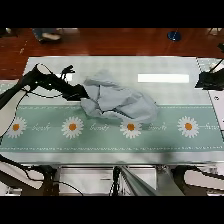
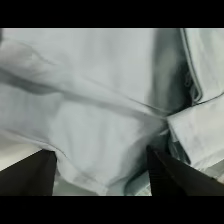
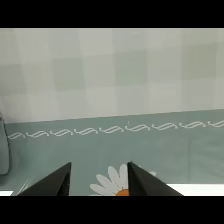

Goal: Fold the shirts.

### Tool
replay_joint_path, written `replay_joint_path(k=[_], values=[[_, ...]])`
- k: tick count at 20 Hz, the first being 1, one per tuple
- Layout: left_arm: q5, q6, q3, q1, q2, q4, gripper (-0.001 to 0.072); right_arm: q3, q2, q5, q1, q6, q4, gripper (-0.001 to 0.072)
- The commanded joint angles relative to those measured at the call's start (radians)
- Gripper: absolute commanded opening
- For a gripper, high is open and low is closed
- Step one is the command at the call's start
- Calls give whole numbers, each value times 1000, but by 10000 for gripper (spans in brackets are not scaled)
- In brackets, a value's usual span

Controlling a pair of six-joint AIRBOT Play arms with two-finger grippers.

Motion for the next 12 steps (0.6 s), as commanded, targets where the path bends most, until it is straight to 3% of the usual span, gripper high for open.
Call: replay_joint_path(k=[1,2,4,5,12], values=[[-43,-37,-1,-49,-43,51,498,0,0,13,0,1,0,420],[-64,-40,-1,-59,-60,51,388,0,0,16,0,1,0,420],[-88,-40,-1,-77,-87,51,76,0,0,21,0,1,0,420],[-89,-36,-1,-79,-90,51,24,0,0,25,0,1,0,420],[-92,-24,37,-13,21,52,21,-16,0,41,-2,-21,-61,422]])
